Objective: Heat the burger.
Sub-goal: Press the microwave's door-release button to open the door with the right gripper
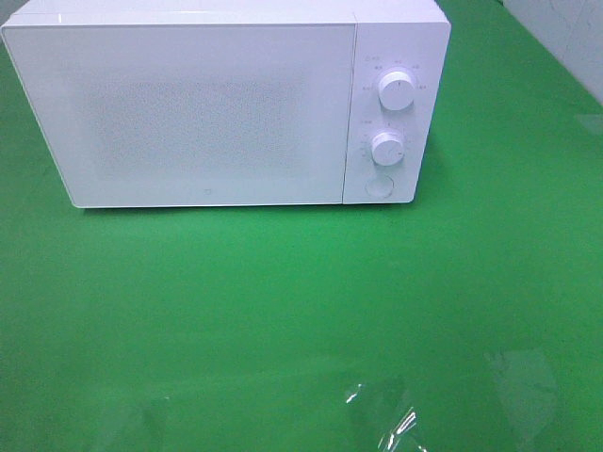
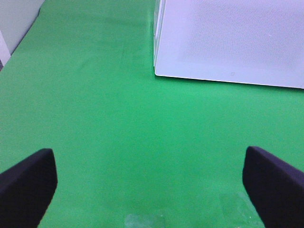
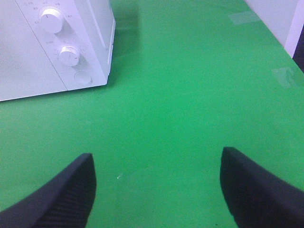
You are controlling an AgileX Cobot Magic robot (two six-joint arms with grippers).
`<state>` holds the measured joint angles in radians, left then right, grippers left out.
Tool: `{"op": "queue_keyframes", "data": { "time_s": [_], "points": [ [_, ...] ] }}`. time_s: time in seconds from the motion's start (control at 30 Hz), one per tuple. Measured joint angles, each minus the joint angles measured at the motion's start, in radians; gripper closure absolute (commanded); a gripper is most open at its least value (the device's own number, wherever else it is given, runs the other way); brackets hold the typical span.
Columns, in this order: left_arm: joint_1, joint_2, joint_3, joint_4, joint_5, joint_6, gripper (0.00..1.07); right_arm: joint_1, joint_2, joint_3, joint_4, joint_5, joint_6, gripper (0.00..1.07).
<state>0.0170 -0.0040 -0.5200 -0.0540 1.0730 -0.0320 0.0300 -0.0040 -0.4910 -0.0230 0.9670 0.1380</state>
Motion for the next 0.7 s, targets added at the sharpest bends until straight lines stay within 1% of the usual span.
{"op": "queue_keyframes", "data": {
  "time_s": [0.7],
  "points": [
    [0.0, 0.0, 0.0, 0.0, 0.0, 0.0, 0.08, 0.0, 0.0, 0.0, 0.0, 0.0, 0.0, 0.37]
  ]
}}
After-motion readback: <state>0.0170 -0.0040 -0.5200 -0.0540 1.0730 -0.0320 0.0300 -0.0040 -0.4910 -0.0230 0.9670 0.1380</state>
